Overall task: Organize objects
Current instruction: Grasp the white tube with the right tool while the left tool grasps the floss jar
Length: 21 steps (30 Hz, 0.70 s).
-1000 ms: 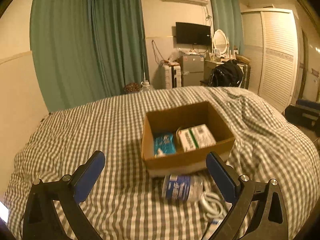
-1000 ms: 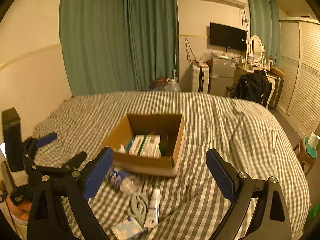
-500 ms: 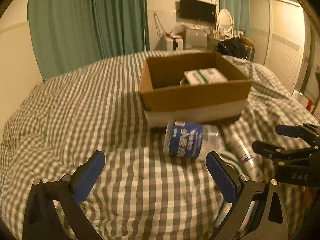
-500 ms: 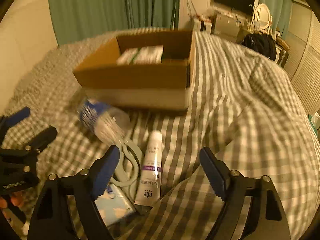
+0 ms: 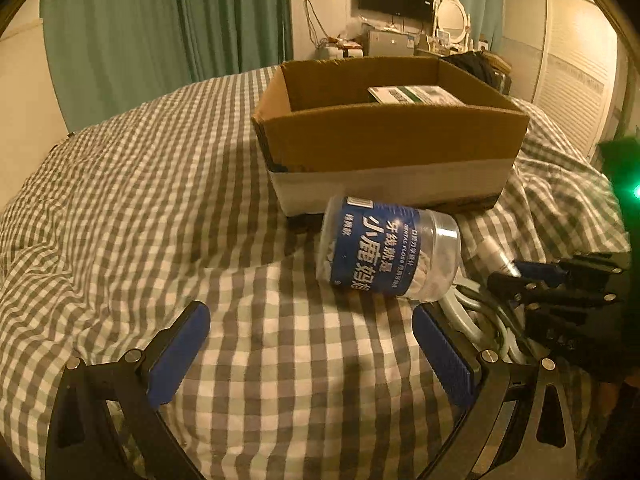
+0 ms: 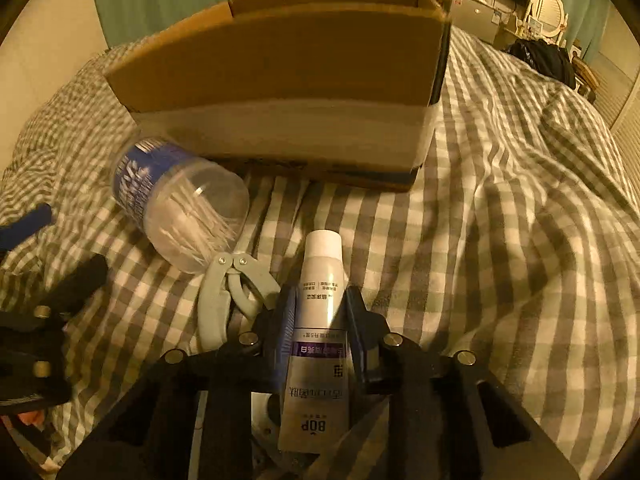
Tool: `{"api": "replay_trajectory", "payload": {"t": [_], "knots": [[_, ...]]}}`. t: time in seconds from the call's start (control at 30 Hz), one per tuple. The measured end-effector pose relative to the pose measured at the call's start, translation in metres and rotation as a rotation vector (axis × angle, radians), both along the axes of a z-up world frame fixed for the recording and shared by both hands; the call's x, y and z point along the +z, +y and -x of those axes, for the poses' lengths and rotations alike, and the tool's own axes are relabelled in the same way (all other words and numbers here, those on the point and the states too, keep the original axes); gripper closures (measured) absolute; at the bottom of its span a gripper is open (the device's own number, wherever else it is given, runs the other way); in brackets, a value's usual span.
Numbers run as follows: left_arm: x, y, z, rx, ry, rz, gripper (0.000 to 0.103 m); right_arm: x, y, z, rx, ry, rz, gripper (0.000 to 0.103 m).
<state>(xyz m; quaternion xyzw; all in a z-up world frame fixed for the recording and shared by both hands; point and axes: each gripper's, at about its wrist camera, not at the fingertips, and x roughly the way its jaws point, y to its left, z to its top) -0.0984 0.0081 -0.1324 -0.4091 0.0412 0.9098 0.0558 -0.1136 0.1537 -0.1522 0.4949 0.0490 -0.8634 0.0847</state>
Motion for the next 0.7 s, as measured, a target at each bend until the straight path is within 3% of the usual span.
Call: {"api": "replay_trajectory", "payload": {"t": [0.23,0.7], "knots": [[-0.001,0.026,0.009,-0.057,0.005,0.001,0.0,0.033,0.009,-0.005,0.012,0.101,0.008,0.079],[-0.023,0.05,0.055,-0.068,0.001,0.024,0.0,0.024,0.02,-0.001,-0.006,0.065,0.072,0.079]]}}
